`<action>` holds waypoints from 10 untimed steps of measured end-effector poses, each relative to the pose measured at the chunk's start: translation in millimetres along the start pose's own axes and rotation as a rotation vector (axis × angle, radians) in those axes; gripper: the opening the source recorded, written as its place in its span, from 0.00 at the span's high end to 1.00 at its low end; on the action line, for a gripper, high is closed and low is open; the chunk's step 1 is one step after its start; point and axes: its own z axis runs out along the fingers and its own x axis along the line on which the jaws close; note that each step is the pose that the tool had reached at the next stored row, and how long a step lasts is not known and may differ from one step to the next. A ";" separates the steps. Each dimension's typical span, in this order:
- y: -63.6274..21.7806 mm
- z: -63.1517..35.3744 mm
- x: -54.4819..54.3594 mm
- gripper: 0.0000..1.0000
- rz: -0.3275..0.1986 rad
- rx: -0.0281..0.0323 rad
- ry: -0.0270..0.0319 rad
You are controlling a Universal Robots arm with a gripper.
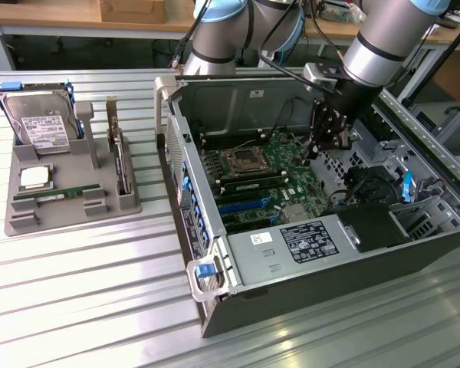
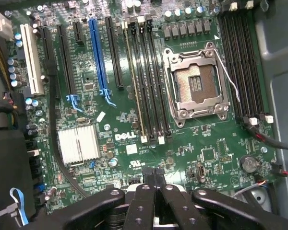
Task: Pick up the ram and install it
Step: 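Press down the ram until it locks into place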
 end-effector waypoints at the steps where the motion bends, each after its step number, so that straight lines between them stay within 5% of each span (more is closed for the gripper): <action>1: 0.0 -0.1 0.1 0.90 0.013 0.0007 0.0018; 10: 0.0 -0.1 0.0 0.90 0.105 0.0060 0.0157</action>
